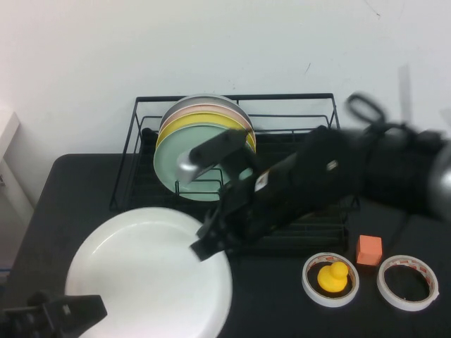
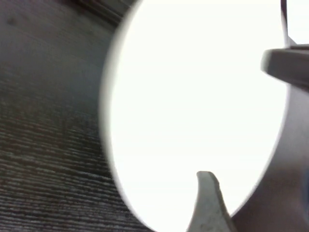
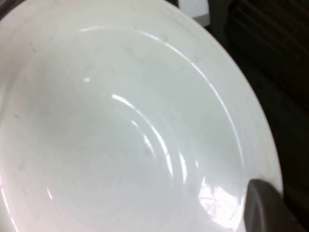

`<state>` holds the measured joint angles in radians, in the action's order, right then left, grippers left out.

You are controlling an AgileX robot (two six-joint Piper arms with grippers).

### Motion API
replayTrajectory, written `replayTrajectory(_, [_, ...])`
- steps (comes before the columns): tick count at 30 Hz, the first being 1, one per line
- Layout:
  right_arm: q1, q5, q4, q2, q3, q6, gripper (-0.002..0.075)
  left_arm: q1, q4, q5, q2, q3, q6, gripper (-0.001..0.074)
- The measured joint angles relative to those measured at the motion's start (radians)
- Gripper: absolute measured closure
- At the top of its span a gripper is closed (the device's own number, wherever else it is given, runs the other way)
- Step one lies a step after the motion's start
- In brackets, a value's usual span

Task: Place plate on rack
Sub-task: Hand over the plate

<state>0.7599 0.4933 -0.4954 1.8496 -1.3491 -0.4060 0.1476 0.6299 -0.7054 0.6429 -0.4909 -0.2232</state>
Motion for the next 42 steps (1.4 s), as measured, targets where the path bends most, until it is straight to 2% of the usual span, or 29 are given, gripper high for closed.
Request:
replayTrajectory(8, [-0.064, 0.16, 0.146, -0.17, 0.0, 0.053, 0.0717, 0.0, -0.002, -0.011, 0.0, 0.0, 0.011, 0.0338])
replayTrajectory(14, [-0.072, 0.22, 0.144, -0.251, 0.0, 0.06, 0.0717, 0.0, 0.018, 0.052, 0.0, 0.0, 0.012, 0.0337])
replayTrajectory(24, [-0.072, 0.237, -0.118, -0.254, 0.0, -0.131, 0.0717, 0.0, 0.06, 0.119, 0.0, 0.0, 0.077, 0.0345])
replayTrajectory(26, [-0.072, 0.233, -0.136, -0.254, 0.0, -0.163, 0.0716, 0.0, 0.083, 0.119, 0.0, 0.0, 0.1, 0.0393])
replayTrajectory(28, [-0.072, 0.231, -0.141, -0.254, 0.0, -0.178, 0.0716, 0.0, 0.097, 0.111, 0.0, -0.002, 0.126, 0.0492])
replayTrajectory(29, [-0.072, 0.23, -0.142, -0.254, 0.0, -0.182, 0.0715, 0.0, 0.103, 0.101, 0.0, -0.002, 0.14, 0.0566])
replayTrajectory(31, [-0.072, 0.221, -0.139, -0.254, 0.002, -0.188, 0.0715, 0.0, 0.128, 0.089, 0.0, -0.002, 0.177, 0.0642])
replayTrajectory(34, [-0.074, 0.199, -0.157, -0.249, 0.004, -0.235, 0.0711, 0.0, 0.157, 0.087, -0.002, -0.006, 0.251, 0.0654])
replayTrajectory(38, [-0.089, 0.153, -0.322, -0.248, 0.008, -0.474, 0.0689, 0.0, 0.214, 0.099, -0.002, -0.006, 0.449, 0.0657])
replayTrajectory(40, [-0.098, 0.13, -0.433, -0.248, 0.008, -0.593, 0.0645, 0.0, 0.251, 0.108, -0.002, -0.006, 0.559, 0.0657])
replayTrajectory(42, [-0.103, 0.109, -0.54, -0.25, 0.008, -0.677, 0.0562, 0.0, 0.285, 0.124, -0.002, -0.002, 0.628, 0.0657])
